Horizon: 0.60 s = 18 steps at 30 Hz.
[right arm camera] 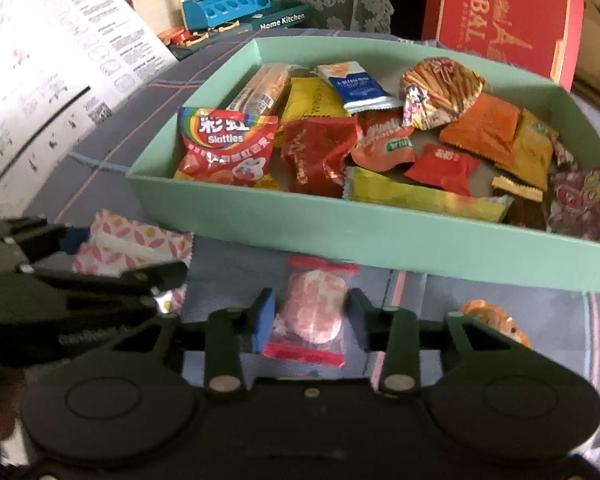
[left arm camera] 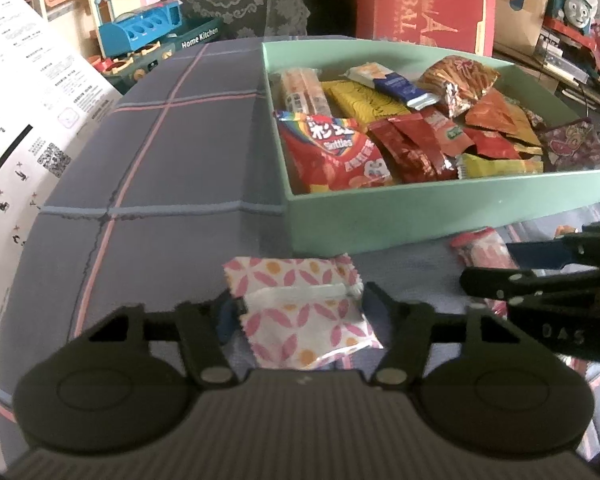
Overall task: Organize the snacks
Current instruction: 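Grasp the pink floral packet with the left tool while the right tool grasps the pink candy, then carry the floral packet and pink candy into the mint-green box with both tools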
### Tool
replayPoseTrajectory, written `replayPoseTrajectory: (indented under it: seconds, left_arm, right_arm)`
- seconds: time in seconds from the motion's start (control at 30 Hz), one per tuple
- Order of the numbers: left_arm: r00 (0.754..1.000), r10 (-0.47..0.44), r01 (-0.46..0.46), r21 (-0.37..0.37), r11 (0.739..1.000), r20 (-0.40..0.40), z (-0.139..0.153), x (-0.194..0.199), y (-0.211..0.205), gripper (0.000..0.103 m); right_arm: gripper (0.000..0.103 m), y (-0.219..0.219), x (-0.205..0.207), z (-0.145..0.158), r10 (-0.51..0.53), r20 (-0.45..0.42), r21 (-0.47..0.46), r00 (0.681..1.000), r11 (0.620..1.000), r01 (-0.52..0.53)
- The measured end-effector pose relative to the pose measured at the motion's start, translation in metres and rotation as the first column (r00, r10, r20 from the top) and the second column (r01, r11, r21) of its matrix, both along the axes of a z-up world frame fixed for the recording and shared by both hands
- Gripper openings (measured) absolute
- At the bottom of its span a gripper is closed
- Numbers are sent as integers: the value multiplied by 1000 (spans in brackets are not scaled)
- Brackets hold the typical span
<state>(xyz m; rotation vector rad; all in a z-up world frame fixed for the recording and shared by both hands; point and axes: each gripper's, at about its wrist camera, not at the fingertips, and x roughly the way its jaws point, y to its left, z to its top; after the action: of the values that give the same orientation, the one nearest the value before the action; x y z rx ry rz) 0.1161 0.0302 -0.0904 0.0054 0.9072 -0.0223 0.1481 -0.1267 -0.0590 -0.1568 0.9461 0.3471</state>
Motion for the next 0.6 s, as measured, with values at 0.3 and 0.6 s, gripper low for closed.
replayPoseTrajectory:
  seconds: [0.3, 0.6]
  left_arm:
    - [999, 29, -30, -64, 997, -15, 4, -6, 7, 34]
    - [1000, 31, -31, -93, 995, 0, 15, -21, 6, 19]
  right_arm:
    - [29, -7, -2, 3, -18, -16, 23, 1000, 1000, 18]
    - [29, -15, -14, 11, -19, -19, 62, 1000, 998, 20]
